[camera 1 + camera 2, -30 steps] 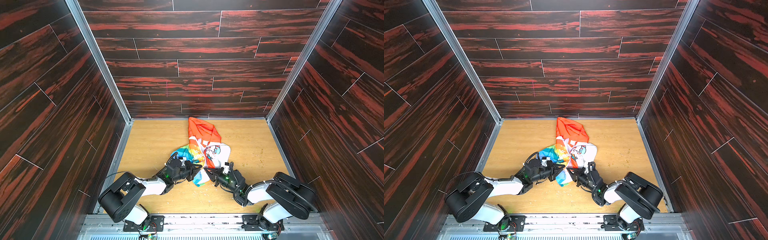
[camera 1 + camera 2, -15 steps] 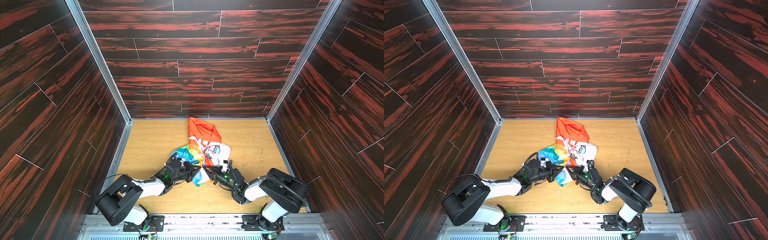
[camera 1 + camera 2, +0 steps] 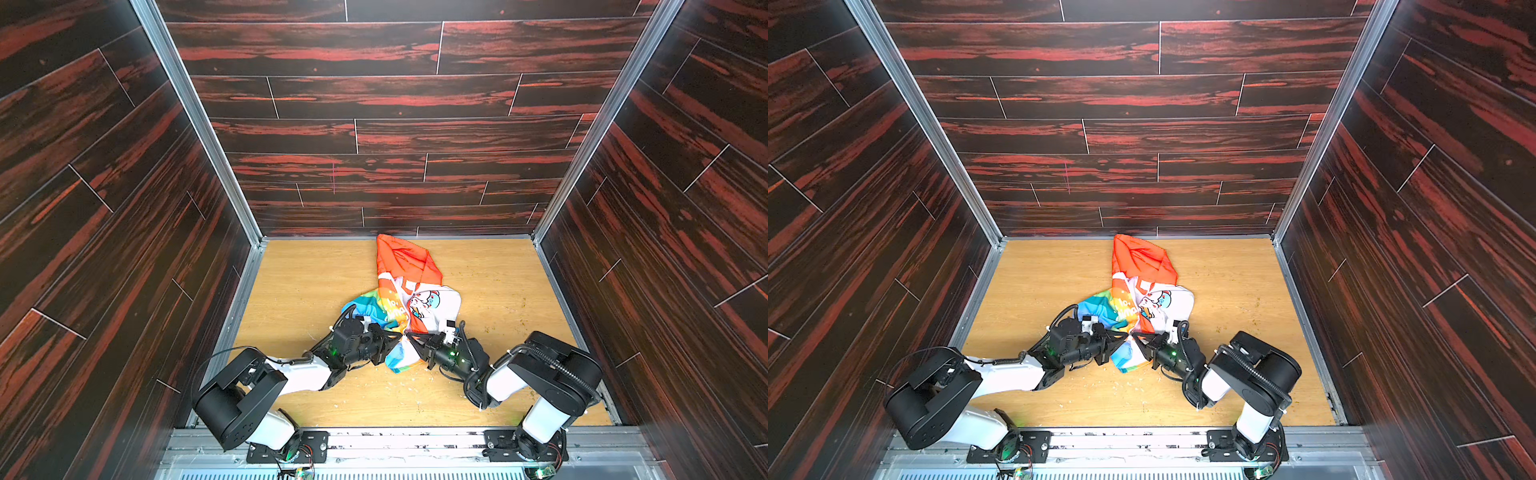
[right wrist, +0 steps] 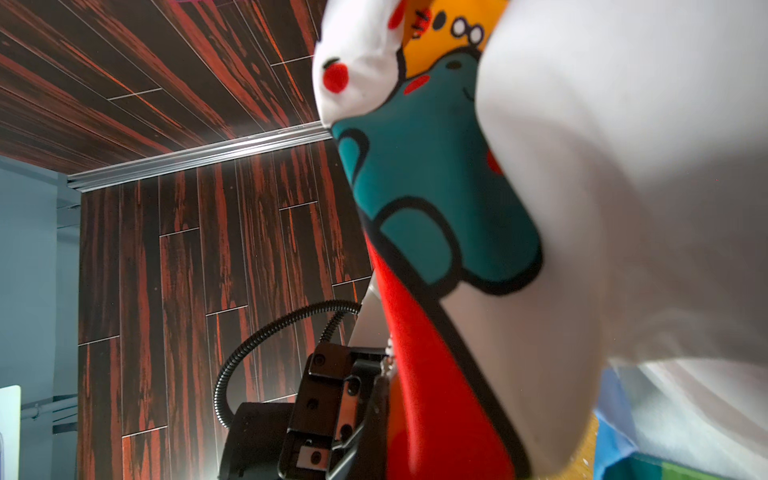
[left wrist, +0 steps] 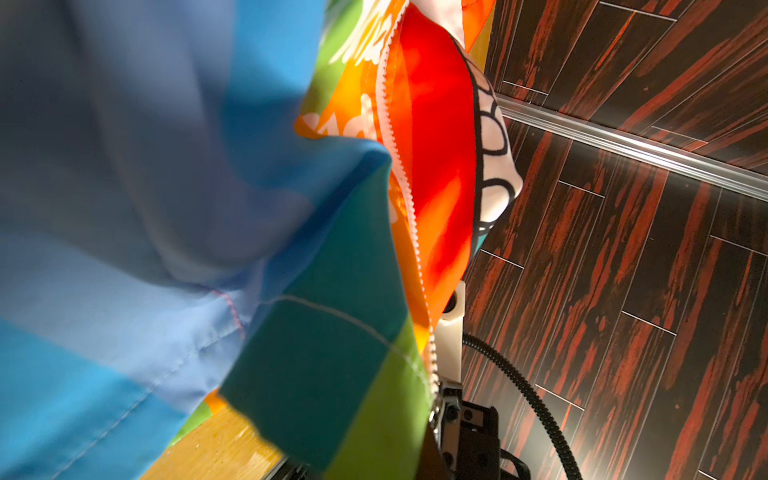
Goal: Zip up the jacket
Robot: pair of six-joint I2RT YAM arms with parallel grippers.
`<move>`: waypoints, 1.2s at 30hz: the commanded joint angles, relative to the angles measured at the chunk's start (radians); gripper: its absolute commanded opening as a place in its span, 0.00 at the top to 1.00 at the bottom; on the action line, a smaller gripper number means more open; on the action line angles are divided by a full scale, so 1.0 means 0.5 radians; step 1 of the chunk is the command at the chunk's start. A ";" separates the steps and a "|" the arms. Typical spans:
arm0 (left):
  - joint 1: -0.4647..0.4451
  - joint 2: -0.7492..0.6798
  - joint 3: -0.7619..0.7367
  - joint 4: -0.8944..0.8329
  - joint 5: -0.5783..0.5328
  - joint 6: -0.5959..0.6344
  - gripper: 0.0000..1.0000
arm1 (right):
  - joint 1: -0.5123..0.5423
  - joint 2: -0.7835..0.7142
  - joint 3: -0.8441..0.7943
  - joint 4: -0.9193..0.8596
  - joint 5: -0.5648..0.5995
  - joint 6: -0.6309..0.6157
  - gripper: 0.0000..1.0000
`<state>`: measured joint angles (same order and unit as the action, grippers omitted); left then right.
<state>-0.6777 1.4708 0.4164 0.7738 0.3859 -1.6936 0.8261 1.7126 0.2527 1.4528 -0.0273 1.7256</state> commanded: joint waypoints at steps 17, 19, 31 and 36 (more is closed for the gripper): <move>-0.109 -0.358 -0.004 -0.569 0.042 0.468 1.00 | -0.112 -0.169 0.049 -0.010 0.202 0.045 1.00; -0.119 -0.352 -0.004 -0.566 0.043 0.472 1.00 | -0.117 -0.191 0.061 -0.042 0.198 0.040 1.00; -0.130 -0.351 0.002 -0.486 -0.079 0.398 1.00 | -0.144 -0.234 -0.049 -0.135 -0.013 0.012 0.93; -0.122 -0.302 -0.013 -0.393 -0.089 0.357 1.00 | -0.143 -0.245 -0.219 -0.074 -0.085 0.017 0.65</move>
<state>-0.7353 1.3140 0.4248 0.5705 0.3222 -1.5013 0.7589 1.6142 0.1749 1.3872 -0.0967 1.7359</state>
